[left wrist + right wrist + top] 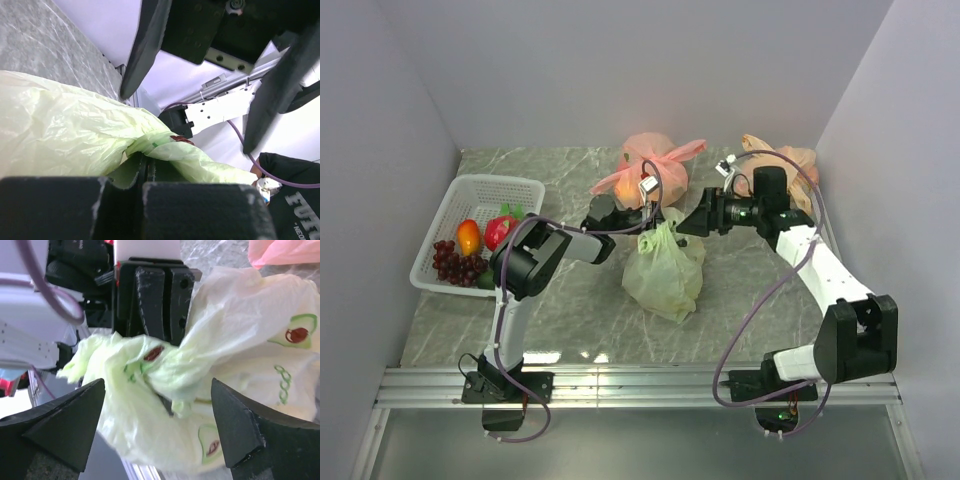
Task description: Place the fake fruits into the plastic bag and tie a complex knot
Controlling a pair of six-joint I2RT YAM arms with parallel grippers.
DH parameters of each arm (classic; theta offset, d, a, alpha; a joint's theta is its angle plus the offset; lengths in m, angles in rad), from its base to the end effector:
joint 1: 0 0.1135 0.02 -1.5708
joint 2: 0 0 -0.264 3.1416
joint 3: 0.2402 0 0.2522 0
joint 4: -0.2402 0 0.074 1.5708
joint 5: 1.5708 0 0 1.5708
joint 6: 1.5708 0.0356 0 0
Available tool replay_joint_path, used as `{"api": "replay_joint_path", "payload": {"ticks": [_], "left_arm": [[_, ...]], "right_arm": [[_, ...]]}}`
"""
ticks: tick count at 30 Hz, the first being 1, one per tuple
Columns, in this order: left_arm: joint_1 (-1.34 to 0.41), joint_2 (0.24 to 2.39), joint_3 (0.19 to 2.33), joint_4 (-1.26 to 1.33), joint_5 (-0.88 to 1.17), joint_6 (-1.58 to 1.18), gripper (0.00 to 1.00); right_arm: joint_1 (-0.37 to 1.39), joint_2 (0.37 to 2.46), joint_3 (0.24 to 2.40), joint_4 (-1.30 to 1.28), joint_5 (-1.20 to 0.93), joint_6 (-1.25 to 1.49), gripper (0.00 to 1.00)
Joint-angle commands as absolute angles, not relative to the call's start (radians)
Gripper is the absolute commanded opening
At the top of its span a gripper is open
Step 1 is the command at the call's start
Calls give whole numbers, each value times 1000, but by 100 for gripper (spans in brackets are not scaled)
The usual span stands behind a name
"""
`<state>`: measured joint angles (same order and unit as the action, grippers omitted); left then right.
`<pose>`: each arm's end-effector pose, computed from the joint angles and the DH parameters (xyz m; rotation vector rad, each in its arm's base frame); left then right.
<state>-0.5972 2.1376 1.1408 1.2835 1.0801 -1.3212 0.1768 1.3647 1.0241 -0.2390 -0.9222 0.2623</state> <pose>0.3397 -0.2690 0.1888 0.5863 1.8067 -2.1328 0.2872 0.0801 0.2943 -0.4647 2.0819 1.2415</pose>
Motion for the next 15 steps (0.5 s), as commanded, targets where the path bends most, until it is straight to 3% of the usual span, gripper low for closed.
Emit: {"api": "replay_joint_path", "payload": {"ticks": [1, 2, 3, 6, 15], "left_arm": [[-598, 2105, 1172, 1545, 1104, -1318, 1], [-597, 2106, 1172, 1542, 1104, -1316, 1], [-598, 2102, 1172, 1540, 1108, -1312, 1], [-597, 2100, 1169, 1539, 1106, -1307, 1], [-601, 2099, 1166, 1548, 1101, -1305, 1]], "right_arm": [[121, 1341, 1065, -408, -971, 158, 89], [104, 1342, 1066, -428, -974, 144, 84], [69, 1342, 1066, -461, -995, 115, 69], [48, 1342, 1045, -477, -1009, 109, 50], [52, 1388, 942, -213, -1077, 374, 43]]}}
